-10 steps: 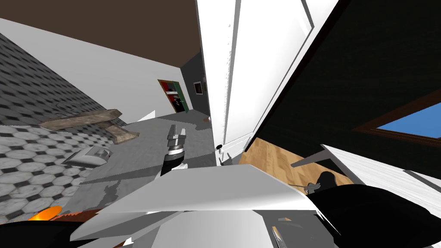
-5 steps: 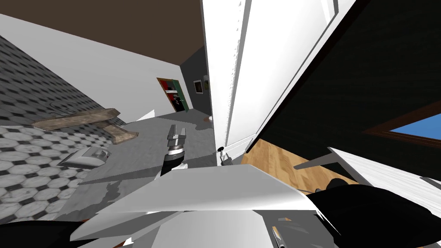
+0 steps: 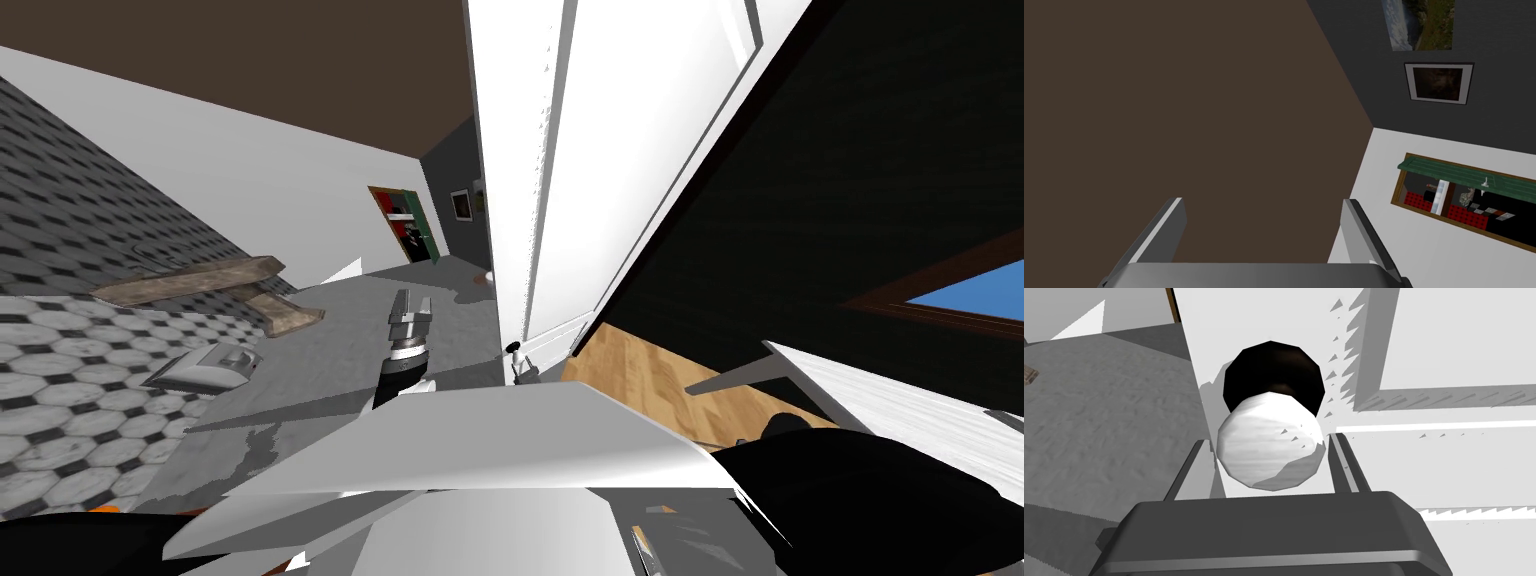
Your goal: Push the door open
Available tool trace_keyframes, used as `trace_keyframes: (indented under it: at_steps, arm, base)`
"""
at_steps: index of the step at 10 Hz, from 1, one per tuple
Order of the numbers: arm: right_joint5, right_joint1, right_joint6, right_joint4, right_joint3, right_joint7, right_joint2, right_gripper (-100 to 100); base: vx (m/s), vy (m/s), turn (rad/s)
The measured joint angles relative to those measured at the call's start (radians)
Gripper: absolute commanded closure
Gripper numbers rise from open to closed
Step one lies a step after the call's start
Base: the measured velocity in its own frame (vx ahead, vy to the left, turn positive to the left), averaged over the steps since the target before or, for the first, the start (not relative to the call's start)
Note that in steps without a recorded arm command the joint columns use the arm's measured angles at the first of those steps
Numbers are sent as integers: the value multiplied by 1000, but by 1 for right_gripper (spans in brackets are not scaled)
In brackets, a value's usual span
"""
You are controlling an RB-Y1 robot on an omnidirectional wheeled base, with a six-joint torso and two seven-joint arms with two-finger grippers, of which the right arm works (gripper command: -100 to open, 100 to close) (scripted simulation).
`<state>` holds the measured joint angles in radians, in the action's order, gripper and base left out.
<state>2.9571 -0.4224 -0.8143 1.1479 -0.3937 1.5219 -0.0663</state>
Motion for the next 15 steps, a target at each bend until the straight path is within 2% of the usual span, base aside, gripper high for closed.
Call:
trace_keyframes:
  at_steps: [2, 3, 6, 9, 11, 12, 13, 14, 15]
  arm:
    - [24, -8, -3, 3, 0, 19, -4, 100]
    - [38, -3, -16, -12, 3, 32, -1, 100]
    - [90, -17, -10, 4, 8, 63, -14, 100]
    - [137, -15, -18, 4, 17, 95, -12, 100]
    - [171, -21, -28, 4, 23, 116, -15, 100]
    - [188, -37, -21, 22, 23, 129, -19, 100]
    - [203, -40, -24, 20, 26, 141, -17, 100]
    - [218, -21, -38, -5, 33, 149, -11, 100]
    - [237, -17, -45, -14, 37, 158, -10, 100]
  base:
    - [156, 85, 2]
    - [140, 87, -1]
    - [186, 101, -16]
    - [154, 82, -6]
    - [137, 85, -15]
    - [138, 82, -20]
    - [113, 71, -15]
    - [141, 76, -4]
    - [108, 58, -10]
